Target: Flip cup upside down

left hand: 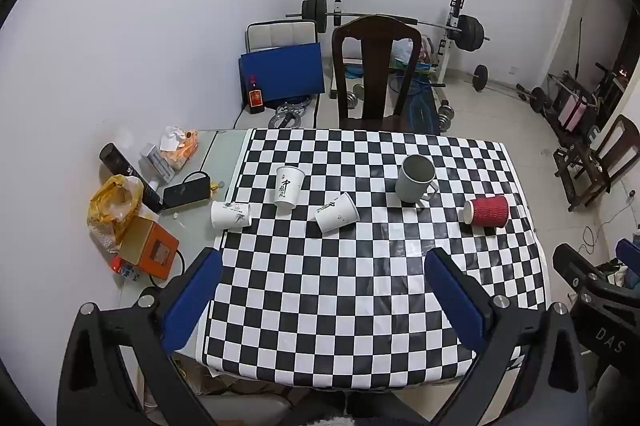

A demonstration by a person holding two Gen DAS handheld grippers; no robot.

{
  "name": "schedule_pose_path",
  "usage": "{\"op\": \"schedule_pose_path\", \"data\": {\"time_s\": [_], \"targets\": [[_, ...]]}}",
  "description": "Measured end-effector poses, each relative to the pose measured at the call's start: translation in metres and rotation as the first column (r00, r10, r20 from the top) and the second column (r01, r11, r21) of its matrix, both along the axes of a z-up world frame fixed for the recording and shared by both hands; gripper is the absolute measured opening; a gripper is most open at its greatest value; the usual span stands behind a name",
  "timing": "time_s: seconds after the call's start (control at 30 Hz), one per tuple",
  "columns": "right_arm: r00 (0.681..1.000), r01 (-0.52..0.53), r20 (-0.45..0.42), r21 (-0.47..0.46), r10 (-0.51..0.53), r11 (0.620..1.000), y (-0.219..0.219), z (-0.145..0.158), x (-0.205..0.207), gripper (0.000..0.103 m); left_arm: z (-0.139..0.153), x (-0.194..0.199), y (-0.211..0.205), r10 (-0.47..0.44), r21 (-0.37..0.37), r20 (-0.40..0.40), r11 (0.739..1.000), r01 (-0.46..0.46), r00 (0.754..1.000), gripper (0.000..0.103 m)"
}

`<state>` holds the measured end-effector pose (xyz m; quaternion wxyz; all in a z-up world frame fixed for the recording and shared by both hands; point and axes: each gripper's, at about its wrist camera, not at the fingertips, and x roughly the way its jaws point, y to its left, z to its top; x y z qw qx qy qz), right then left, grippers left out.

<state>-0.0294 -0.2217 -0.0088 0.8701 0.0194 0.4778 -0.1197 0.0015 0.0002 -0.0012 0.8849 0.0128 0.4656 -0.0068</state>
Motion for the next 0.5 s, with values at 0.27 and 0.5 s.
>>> {"op": "schedule_pose_path", "data": {"time_s": [0.27,0.5], "targets": [[1.0,-0.003,-0.004,-0.001,0.003,1.0,0.0001,0.0021,0.0001,0.103,-0.0004,-0.0002,-0.0003,-0.004,-0.002,0.014,1.0,0.004,1.0,0.103],[1.0,-0.002,0.002,-0.015,0.003,1.0,0.0027,-0.0022,-0.0078,0.103,-0.0007,0.0004,0.0,-0.003,-0.003,0.014,1.0,0.003,1.0,0.103]]}}
